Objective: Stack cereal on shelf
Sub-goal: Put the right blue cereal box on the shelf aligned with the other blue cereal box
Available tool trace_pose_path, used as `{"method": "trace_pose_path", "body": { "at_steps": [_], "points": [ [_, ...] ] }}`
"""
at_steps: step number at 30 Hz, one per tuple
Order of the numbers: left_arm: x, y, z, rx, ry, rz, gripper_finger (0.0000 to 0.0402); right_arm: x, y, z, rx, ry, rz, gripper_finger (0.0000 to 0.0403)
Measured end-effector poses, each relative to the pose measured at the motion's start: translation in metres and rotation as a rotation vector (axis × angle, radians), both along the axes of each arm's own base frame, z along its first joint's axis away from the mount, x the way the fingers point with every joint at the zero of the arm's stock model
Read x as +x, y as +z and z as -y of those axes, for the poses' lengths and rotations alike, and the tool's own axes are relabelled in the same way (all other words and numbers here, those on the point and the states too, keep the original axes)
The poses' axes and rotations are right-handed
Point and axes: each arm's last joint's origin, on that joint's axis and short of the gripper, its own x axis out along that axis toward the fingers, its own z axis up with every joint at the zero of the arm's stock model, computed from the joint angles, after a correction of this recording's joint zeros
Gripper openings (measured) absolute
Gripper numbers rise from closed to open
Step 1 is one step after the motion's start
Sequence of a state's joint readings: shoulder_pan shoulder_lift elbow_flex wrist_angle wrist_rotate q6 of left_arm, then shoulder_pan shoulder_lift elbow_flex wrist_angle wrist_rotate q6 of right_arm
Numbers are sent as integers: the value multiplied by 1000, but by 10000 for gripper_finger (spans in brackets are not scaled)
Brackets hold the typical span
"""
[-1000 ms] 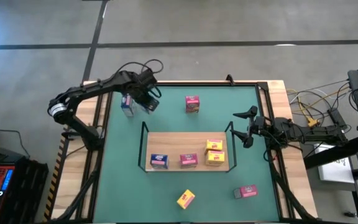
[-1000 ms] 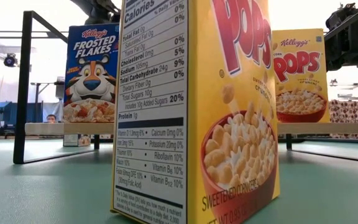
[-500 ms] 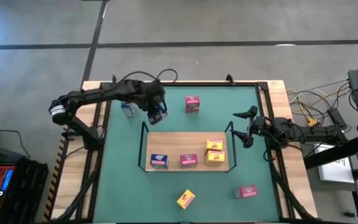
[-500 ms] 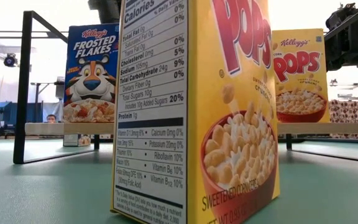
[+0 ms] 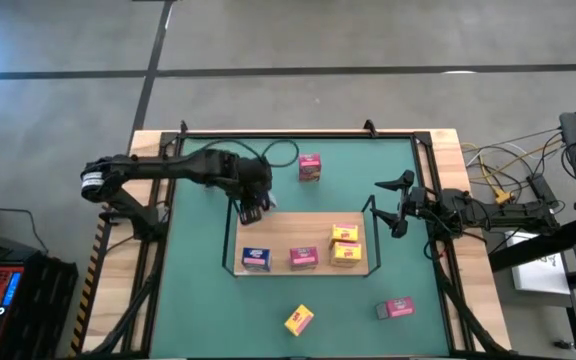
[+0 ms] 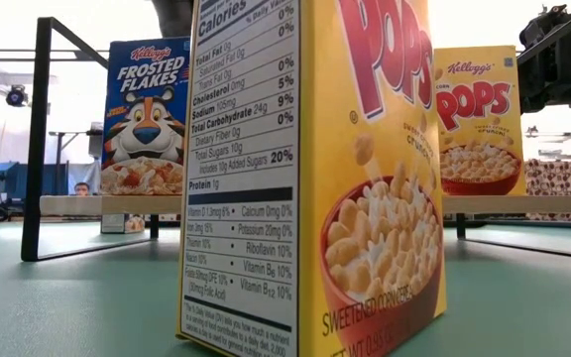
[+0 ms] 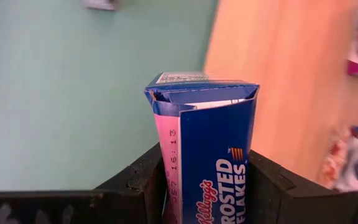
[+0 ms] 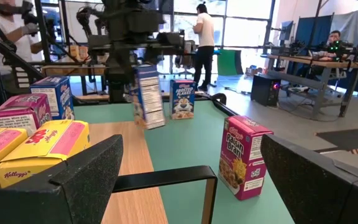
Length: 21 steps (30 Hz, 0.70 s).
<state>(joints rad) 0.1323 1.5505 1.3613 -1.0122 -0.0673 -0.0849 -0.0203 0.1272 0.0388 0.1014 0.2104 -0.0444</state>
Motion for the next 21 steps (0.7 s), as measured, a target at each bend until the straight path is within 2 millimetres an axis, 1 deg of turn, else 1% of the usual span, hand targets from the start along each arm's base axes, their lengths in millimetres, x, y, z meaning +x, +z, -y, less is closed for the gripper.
{"method": "trace_pose_path", "body": {
  "at_steps": [3, 9, 21],
  "points": [
    [1, 0, 9, 2, -32, 0, 142, 0, 0, 0, 0, 0, 0, 370],
    [2, 8, 23, 3, -77, -6, 142, 0, 0, 0, 0, 0, 0, 370],
    [-3, 4, 44, -51, -161, -68, 142, 0, 0, 0, 0, 0, 0, 370]
  ]
}}
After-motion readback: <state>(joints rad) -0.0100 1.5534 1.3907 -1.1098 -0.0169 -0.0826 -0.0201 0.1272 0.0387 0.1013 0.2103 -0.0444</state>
